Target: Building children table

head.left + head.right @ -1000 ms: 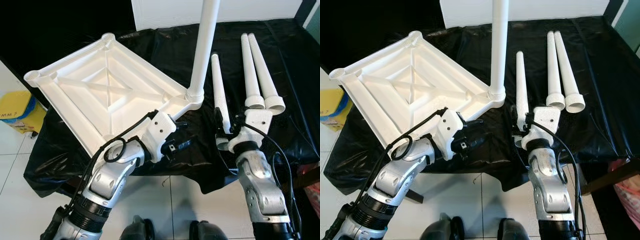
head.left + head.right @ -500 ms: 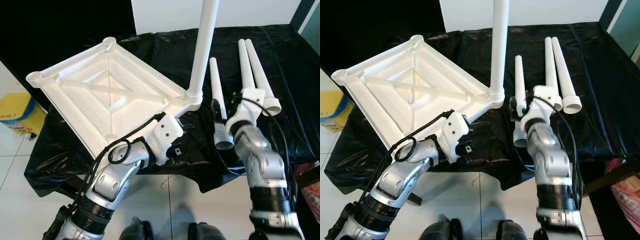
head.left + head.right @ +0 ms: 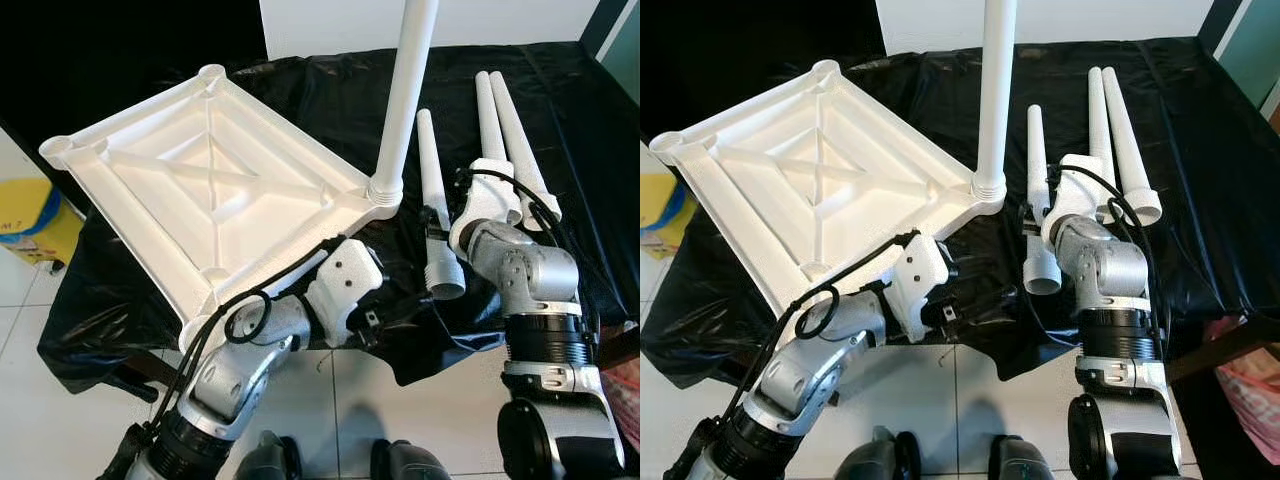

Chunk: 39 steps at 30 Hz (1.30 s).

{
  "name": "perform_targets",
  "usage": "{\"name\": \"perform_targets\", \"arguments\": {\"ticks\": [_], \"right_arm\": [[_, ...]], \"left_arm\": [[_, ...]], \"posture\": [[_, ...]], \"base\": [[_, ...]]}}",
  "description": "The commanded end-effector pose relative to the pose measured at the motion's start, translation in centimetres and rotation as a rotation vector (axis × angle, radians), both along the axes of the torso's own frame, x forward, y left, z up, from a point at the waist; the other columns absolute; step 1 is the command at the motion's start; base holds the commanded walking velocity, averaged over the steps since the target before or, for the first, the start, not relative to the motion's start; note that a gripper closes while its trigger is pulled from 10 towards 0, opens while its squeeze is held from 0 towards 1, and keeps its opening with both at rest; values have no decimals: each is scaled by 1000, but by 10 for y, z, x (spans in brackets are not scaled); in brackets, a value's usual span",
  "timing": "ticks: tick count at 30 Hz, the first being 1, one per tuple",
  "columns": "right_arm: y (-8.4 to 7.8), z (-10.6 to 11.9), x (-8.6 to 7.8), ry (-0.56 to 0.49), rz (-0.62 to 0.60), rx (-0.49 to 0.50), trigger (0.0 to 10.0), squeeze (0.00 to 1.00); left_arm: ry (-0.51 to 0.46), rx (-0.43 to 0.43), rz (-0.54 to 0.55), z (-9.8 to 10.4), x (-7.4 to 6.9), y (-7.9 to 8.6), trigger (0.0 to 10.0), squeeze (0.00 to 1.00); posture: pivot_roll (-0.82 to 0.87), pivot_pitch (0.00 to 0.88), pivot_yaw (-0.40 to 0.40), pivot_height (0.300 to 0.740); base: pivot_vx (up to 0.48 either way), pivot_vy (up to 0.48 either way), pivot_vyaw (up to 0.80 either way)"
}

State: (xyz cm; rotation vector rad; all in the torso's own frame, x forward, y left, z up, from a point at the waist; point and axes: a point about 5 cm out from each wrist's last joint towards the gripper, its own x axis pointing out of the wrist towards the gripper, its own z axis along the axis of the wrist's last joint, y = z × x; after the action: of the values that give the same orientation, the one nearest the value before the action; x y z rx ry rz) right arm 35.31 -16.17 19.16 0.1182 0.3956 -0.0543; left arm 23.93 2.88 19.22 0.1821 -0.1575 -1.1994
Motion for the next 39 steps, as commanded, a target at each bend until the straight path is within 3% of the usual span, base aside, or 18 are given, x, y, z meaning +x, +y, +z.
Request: {"name": "perform_targets", "arguments": {"ticks": [1, 14, 17, 24, 25, 26, 27, 28, 39], "right_arm": [[2, -3, 1, 48, 5, 22, 10000, 0], [13, -9, 2, 192, 59, 23, 10000, 0], [9, -26, -3, 308, 11, 3, 10000, 0], [4, -38, -6, 375, -28, 2, 10000, 0], [4, -39, -6, 381, -27, 1, 7294, 0], [4, -39, -6, 381, -27, 1, 7294, 0], [5, -39, -6, 382, -24, 1, 2235, 0], [5, -39, -6, 377, -19, -8, 0, 0], [11, -22, -2, 285, 33, -20, 0, 0]], "left_arm": [[11, -10, 32, 0, -3, 0, 10000, 0], [24, -19, 52, 1, -5, 0, 10000, 0], [30, -25, 60, 2, -5, 0, 10000, 0], [31, -26, 63, 3, -5, -1, 10000, 0], [31, -26, 64, 3, -5, -1, 10000, 0], [31, -26, 64, 3, -5, -1, 10000, 0], [31, -26, 65, 4, -5, -1, 10000, 0], [31, -25, 66, 4, -5, -1, 10000, 0], [35, -34, 77, 6, -1, -1, 10000, 0]], "posture": [[16, 202, -1, 740], [28, 191, -6, 740], [32, 183, -8, 740], [34, 178, -6, 740], [34, 177, -5, 740], [34, 177, -5, 740], [34, 174, -4, 740], [33, 173, -4, 740], [24, 165, -1, 740]], "base": [[0, 0, 0], [0, 0, 0], [0, 0, 0], [0, 0, 0], [0, 0, 0], [0, 0, 0], [0, 0, 0], [0, 0, 0], [0, 0, 0]]}}
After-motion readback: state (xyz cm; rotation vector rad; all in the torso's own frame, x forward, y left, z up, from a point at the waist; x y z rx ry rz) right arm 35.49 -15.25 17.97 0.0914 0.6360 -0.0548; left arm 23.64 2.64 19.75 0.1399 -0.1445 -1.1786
